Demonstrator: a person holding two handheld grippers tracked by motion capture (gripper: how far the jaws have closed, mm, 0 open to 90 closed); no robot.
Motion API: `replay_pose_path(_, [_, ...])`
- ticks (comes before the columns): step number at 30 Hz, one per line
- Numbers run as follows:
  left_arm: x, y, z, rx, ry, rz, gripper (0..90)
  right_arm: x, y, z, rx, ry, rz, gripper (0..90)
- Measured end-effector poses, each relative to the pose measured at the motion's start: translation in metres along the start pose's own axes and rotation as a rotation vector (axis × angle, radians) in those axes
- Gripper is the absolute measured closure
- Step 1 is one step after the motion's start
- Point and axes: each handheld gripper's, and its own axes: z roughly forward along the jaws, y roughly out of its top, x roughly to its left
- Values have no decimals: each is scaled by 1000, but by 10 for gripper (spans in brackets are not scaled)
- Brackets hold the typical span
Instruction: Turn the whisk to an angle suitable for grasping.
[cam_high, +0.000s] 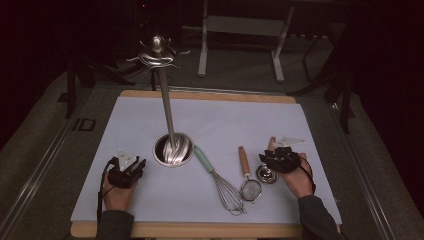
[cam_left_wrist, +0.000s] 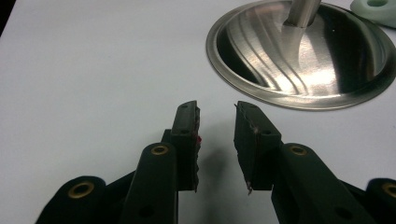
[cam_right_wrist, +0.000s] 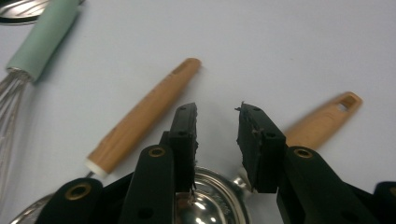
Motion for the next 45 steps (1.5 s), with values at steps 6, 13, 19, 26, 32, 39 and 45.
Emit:
replay_pose_path(6, [0,0,0,1,6,3,697,10,8,3,20,35,-45,673])
replay_pose_path(13, [-1,0,0,-1,9,2,697,17,18,7,48,66,-68,672])
replay_pose_path(19, [-1,0,0,-4,12,1,697,21,26,9,62,90,-82,666])
replay_pose_path(26, [-1,0,-1,-6,15,1,697,29,34,14,88,115,-101,663])
replay_pose_path(32, [-1,0,-1,-7,15,2,697,37,38,20,114,128,-107,648])
replay_pose_path(39, [-1,0,-1,-8,15,4,696,47,42,28,141,144,-126,636])
replay_pose_path(45, [-1,-1,-1,-13,14,1,692,56,47,34,155,168,-141,635])
